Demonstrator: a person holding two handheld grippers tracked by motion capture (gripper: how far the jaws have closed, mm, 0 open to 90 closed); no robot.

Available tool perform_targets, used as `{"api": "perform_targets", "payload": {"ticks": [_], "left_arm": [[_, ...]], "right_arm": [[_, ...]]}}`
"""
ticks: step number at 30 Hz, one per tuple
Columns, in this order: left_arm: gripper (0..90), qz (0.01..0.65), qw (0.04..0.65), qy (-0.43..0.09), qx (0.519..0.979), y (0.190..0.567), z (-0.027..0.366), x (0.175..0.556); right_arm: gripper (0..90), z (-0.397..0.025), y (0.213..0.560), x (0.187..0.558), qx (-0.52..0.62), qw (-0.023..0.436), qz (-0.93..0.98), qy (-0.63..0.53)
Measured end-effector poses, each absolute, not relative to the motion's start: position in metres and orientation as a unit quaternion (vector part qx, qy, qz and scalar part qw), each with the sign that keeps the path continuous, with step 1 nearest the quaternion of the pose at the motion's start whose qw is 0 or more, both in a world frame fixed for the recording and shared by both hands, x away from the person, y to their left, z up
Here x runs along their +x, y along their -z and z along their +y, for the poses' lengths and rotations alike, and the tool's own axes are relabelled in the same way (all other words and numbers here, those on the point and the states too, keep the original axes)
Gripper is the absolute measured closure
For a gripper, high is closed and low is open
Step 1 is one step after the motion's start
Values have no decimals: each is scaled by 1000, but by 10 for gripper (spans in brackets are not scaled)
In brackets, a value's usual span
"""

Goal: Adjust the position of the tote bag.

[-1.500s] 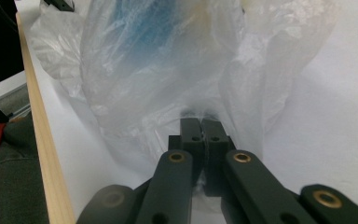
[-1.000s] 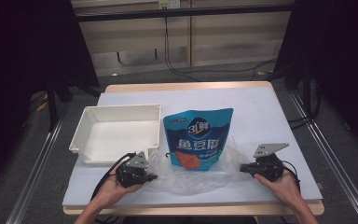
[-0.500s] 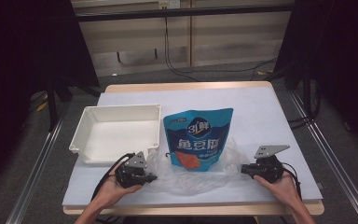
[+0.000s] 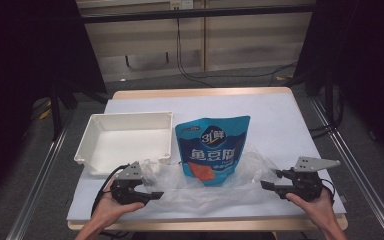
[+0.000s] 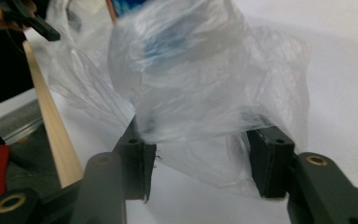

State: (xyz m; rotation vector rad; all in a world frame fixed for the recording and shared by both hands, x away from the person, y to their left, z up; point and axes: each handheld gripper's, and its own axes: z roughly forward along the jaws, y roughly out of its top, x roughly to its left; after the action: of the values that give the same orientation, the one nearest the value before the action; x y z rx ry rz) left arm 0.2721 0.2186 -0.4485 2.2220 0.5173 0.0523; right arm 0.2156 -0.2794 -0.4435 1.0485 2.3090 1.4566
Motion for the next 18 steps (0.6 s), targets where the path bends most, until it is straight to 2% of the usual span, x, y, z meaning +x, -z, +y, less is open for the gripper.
{"api": "perform_targets", "payload": {"ticks": [8, 12, 15, 16, 18], "left_arm": [[458, 233, 455, -44, 858, 436, 243, 257], [514, 224, 471, -61, 851, 426, 247, 253], [661, 197, 497, -74, 842, 410, 244, 247], [678, 197, 497, -74, 842, 410, 244, 247], [711, 185, 505, -82, 839, 402, 242, 245]], "right_arm": [[379, -281, 433, 196, 355, 124, 770, -516], [389, -284, 427, 190, 356, 136, 755, -533], [422, -283, 418, 185, 350, 159, 754, -532], [422, -283, 418, 185, 350, 159, 754, -532], [489, -281, 414, 187, 341, 160, 755, -537]]}}
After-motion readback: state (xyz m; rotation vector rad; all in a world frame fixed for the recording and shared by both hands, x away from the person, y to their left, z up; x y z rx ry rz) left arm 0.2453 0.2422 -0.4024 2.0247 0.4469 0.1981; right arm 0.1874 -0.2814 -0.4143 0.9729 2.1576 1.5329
